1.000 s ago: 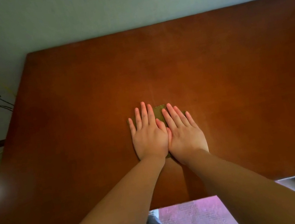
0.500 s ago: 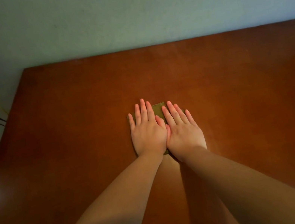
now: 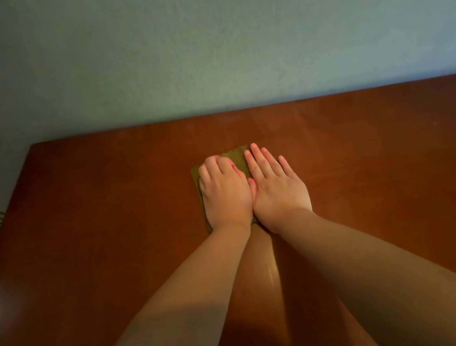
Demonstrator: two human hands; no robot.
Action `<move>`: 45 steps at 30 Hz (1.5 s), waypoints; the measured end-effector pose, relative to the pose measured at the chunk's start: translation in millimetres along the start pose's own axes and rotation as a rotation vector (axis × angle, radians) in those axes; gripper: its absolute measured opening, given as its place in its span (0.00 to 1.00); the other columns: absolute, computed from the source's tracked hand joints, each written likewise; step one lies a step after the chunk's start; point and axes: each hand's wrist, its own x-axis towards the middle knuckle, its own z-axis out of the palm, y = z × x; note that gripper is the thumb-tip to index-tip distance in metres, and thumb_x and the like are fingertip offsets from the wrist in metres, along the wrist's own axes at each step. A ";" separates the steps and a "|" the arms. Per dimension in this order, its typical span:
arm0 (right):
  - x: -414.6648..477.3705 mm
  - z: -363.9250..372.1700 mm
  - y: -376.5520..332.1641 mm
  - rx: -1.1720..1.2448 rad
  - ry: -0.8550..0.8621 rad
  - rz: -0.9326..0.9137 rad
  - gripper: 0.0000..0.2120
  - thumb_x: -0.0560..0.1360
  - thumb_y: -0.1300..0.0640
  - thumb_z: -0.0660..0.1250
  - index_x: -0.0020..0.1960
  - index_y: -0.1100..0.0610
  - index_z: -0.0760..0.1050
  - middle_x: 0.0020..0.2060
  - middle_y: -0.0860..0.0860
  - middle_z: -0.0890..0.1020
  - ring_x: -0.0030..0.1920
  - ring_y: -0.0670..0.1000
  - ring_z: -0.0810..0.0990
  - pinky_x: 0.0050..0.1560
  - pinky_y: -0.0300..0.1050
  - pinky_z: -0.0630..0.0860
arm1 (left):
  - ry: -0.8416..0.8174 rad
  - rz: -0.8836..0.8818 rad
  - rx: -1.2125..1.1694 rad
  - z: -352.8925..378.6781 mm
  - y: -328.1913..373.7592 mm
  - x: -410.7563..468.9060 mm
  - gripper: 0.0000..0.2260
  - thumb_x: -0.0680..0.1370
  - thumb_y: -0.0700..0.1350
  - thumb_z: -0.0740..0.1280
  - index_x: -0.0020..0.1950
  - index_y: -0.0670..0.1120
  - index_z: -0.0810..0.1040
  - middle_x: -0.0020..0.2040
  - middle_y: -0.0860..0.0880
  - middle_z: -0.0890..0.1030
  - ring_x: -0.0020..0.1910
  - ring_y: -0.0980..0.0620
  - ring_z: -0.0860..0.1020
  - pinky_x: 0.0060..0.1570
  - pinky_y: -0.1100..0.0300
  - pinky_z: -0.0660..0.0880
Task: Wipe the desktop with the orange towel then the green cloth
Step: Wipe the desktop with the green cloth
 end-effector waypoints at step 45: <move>68.7 -22.0 82.2 0.031 0.026 0.164 0.24 0.83 0.51 0.39 0.78 0.52 0.41 0.77 0.48 0.41 0.77 0.46 0.40 0.75 0.45 0.38 | -0.099 0.266 0.015 42.6 73.4 82.4 0.22 0.81 0.47 0.50 0.76 0.47 0.58 0.77 0.50 0.57 0.76 0.51 0.53 0.75 0.51 0.46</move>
